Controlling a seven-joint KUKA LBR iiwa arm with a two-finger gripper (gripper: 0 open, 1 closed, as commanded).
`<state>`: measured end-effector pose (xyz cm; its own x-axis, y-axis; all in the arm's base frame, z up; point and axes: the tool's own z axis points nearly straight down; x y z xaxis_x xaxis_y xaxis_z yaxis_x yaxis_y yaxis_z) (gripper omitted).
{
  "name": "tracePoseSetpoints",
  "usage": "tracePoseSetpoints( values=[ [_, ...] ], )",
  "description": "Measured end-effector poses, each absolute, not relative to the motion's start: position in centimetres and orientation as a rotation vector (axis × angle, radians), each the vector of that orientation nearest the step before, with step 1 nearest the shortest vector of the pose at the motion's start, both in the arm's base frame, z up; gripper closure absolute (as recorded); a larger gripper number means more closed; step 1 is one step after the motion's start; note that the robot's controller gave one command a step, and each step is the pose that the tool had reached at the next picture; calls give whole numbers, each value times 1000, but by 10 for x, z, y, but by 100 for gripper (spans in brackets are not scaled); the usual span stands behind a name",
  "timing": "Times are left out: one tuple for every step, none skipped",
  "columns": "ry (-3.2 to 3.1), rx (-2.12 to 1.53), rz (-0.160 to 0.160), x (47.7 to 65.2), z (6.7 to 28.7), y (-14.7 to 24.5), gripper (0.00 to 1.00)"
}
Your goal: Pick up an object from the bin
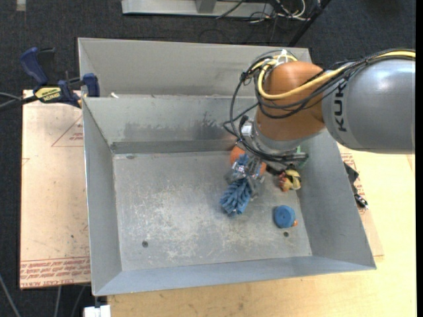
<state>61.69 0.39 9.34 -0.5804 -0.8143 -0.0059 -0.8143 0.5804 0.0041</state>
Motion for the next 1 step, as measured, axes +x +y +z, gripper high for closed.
tracePoseSetpoints(
  values=[
    [2783, -1432, 2, 620, 114, 4, 100]
  ],
)
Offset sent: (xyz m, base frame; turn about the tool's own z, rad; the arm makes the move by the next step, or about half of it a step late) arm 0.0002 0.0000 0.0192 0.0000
